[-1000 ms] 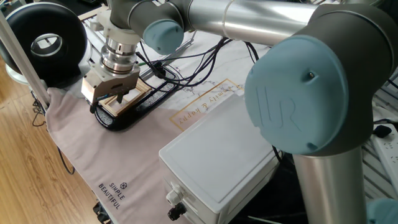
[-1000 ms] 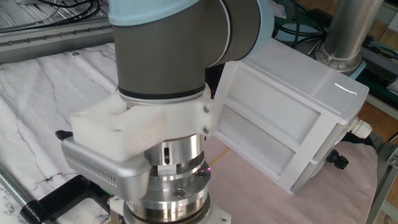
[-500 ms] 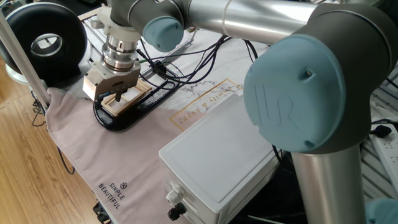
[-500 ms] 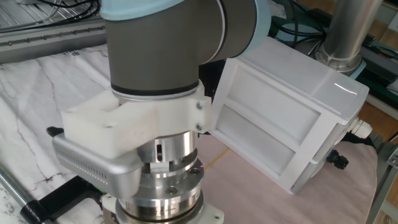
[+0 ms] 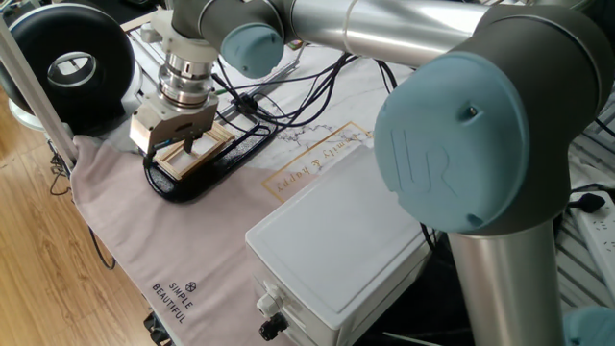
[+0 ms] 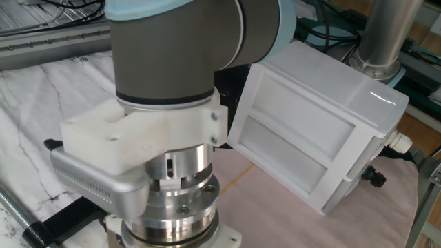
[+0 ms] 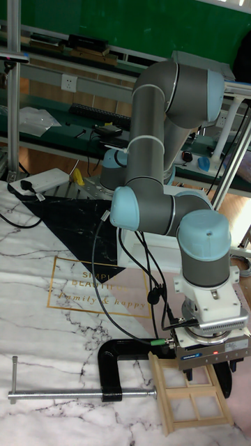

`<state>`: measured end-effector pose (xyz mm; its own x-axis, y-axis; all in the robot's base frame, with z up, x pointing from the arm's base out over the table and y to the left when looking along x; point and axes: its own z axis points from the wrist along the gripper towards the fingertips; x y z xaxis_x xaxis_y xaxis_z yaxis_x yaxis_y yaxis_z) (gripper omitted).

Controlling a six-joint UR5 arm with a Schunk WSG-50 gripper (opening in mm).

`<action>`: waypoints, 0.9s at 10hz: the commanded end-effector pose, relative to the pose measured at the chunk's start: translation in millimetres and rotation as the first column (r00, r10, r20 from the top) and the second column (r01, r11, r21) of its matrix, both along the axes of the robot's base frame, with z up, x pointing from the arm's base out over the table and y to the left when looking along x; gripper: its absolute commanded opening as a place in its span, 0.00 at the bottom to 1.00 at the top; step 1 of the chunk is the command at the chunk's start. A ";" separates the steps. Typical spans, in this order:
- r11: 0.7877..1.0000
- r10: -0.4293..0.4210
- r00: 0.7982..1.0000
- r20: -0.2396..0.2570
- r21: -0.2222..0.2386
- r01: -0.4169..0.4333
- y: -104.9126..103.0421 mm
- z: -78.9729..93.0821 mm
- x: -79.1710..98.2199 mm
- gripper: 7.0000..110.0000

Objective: Open a sliding window

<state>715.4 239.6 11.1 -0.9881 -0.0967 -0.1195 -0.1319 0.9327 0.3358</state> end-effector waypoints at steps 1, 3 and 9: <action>1.000 -0.023 0.999 -0.028 0.007 0.024 5.5 4.1 -5.5 0.79; 1.000 -0.030 0.999 -0.028 -0.006 0.030 3.9 3.8 -5.0 0.79; 0.998 -0.015 1.000 -0.018 -0.062 0.014 -10.6 -3.1 -2.7 0.79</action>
